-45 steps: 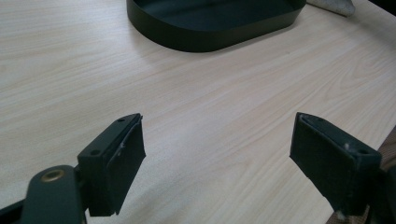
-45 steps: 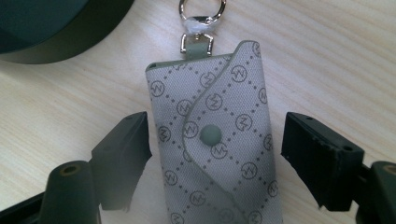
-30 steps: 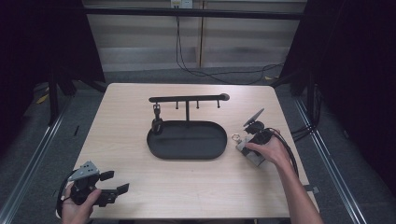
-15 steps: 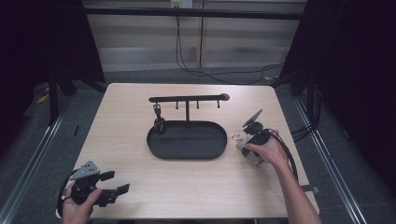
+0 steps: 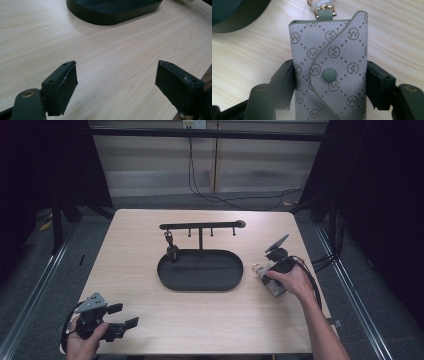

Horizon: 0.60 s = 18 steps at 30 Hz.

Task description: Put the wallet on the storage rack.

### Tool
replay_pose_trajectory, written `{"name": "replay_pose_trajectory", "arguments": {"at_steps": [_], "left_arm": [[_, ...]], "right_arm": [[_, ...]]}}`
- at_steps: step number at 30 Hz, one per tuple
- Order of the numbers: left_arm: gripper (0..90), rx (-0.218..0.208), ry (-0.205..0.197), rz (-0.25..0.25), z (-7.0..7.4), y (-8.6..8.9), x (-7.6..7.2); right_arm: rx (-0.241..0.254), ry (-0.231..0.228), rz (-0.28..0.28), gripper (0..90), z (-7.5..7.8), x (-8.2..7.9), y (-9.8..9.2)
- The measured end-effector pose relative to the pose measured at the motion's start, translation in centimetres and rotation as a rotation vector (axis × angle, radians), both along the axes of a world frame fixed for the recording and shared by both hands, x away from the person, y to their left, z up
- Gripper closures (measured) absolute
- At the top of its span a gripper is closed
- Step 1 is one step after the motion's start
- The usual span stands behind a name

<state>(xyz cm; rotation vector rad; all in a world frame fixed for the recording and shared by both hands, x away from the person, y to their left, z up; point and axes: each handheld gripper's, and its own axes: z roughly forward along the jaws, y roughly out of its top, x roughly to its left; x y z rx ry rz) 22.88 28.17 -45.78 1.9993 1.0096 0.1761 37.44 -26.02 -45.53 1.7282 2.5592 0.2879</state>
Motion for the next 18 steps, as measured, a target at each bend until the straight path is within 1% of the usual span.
{"name": "replay_pose_trajectory", "arguments": {"at_steps": [4, 12, 15, 18], "left_arm": [[17.7, 0.002, 0.002, -0.004, 0.0, 0.0, -0.1], [17.7, 0.002, 0.007, -0.007, -0.1, 0.0, 0.0], [17.7, 0.002, 0.006, -0.005, 0.0, 0.0, 0.0], [17.6, 0.0, 0.005, -0.005, 0.0, 0.0, 0.0]], "right_arm": [[0.01, -0.007, -0.007, 32.7, 0.5, -0.4, -0.3], [0.049, -0.018, -0.016, 32.8, 1.4, -0.9, -0.9], [0.046, -0.02, -0.018, 32.8, 1.8, -1.0, -0.9], [0.055, -0.03, -0.015, 32.9, 2.5, -1.1, -0.7]]}}
